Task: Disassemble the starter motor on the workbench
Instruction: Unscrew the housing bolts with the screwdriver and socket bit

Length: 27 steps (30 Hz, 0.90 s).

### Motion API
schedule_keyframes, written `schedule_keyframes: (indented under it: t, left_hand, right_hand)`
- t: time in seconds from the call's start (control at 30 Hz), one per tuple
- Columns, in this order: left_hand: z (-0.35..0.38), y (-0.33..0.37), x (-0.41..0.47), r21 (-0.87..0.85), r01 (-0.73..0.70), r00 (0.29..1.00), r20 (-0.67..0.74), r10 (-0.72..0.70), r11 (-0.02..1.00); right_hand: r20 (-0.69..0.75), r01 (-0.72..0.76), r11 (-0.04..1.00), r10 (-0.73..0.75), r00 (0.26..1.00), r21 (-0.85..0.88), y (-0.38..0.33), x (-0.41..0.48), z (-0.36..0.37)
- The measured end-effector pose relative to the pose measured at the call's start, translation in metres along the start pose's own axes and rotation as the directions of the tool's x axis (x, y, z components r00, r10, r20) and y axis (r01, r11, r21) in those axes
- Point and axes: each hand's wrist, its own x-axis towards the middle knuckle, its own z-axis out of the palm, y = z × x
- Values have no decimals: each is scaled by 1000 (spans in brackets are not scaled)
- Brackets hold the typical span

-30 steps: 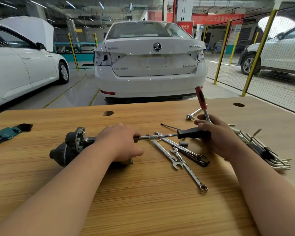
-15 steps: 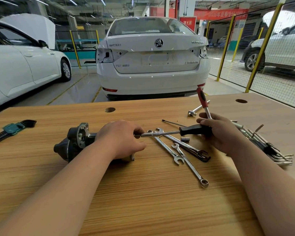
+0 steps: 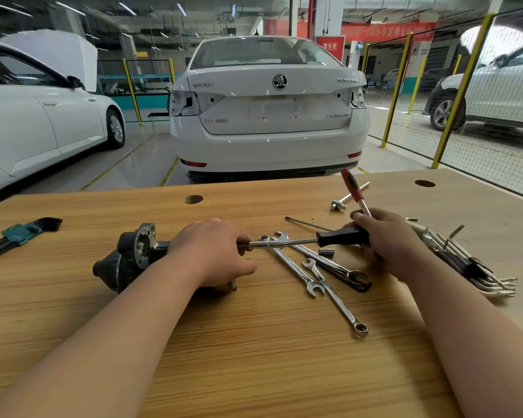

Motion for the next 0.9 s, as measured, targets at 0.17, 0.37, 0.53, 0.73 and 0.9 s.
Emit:
schedule_keyframes:
  t: [0.17,0.37,0.53,0.73,0.9]
  left_hand:
    - [0,-1,-3,-55,-21,999,-26,20,998]
    - [0,-2,-5,-115,-31,999,-43,27,993]
    - [0,-2,-2,-44,-23,999,22,24,999]
    - [0,-1,-1,-17,9,1000,30,-9,1000]
    - [0,-2,-2,-50,-3,1000,7,3,999]
  right_hand:
    - [62,-33,987,24,998,155,-2,-2,-2]
    - [167,-88,925,27,986,369,-2,-1,-7]
    - [159,-67,922,6,987,381,-1,-2,-6]
    - [58,8,979,-20,998,201,-2,-3,-3]
    - [20,15,1000,-15,1000,19,0,-2,0]
